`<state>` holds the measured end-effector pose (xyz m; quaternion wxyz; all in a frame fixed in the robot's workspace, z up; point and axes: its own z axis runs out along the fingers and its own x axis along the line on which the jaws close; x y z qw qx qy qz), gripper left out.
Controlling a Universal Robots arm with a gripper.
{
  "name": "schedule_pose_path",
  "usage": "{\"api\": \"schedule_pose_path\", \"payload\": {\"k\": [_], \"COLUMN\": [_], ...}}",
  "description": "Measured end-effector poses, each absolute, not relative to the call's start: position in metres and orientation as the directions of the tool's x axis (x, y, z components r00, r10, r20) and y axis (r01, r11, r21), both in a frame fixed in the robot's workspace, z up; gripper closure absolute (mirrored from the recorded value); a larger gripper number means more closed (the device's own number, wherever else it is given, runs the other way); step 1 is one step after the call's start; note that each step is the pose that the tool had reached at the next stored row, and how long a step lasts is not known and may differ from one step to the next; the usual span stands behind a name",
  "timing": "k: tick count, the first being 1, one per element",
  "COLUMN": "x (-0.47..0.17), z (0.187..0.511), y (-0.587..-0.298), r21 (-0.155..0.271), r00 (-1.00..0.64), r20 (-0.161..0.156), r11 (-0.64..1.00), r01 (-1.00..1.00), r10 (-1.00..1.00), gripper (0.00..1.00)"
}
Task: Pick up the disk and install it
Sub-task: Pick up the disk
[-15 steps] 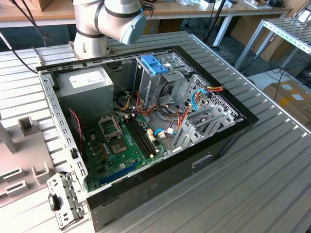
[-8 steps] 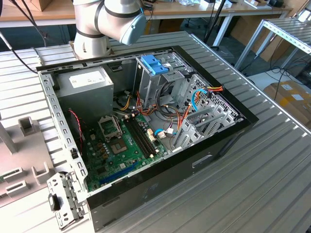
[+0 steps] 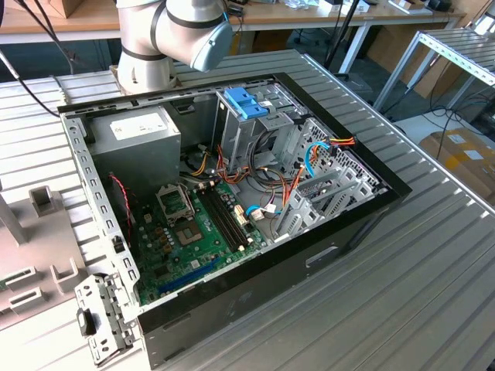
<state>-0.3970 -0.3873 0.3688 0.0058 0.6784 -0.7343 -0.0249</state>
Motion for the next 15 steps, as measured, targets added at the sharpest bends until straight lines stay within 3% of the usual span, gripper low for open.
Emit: {"api": "schedule_pose_path", "payload": {"k": [2, 6, 9, 10, 15], "x": [-0.397, -0.397, -0.397, -0.397, -0.397], "z": [0.3689, 0.3689, 0.3689, 0.3689, 0.3687], "y": [-0.3873, -0.3873, -0.3873, -0.3873, -0.3873], "r21": [0.044, 0.044, 0.044, 0.044, 0.044], "r00": [-0.079, -0.079, -0.079, -0.079, -0.079], "r20": [-0.025, -0.025, -0.025, -0.025, -0.025], "r11": [0.078, 0.078, 0.078, 0.078, 0.077], "r01": [-0.996, -0.996, -0.996, -0.996, -0.996], "r10": [-0.997, -0.997, -0.997, -0.997, -0.997], "gripper": [0.89, 0.64, 0.58, 0.52, 0.52]}}
